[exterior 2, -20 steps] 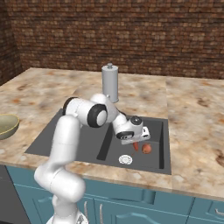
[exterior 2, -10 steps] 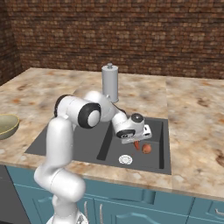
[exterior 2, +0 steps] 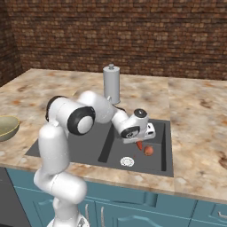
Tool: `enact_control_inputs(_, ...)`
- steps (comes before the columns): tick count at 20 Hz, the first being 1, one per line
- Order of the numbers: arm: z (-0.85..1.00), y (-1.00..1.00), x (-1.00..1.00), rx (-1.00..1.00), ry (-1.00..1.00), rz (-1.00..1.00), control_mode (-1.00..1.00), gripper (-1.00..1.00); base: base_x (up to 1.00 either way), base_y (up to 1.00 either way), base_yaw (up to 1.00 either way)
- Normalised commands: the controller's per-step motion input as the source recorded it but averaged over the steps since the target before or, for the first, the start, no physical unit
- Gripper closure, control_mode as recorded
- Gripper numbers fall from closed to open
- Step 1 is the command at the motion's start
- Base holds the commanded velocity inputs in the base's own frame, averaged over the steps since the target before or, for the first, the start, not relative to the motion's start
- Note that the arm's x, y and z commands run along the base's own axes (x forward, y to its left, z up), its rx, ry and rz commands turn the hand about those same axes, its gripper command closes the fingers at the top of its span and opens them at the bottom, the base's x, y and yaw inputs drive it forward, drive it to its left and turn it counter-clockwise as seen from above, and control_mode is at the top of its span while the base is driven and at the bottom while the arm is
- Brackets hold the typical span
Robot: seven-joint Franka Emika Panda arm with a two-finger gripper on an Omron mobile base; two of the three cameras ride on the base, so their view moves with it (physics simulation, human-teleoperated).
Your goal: Remove the carrot and onion from the sink. Then move the bowl and cup from the counter to the sink for washing.
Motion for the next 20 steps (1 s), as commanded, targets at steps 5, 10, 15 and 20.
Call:
enact_control_inputs(5,0.35,0.0,-0.26,0.01,0.1,-0.08,-1.0,1.0,0.0,0.0,0.0)
enact_control_inputs(10,0.32,-0.04,-0.21,0.0,0.04,-0.1,-1.0,1.0,0.0,0.0,0.0)
enact_control_inputs(15,0.26,-0.29,-0.3,0.01,-0.01,-0.08,-1.0,1.0,0.0,0.0,0.0)
enact_control_inputs(20,0.2,-0.35,-0.23,0.0,-0.08,-0.09,-1.0,1.0,0.0,0.0,0.0)
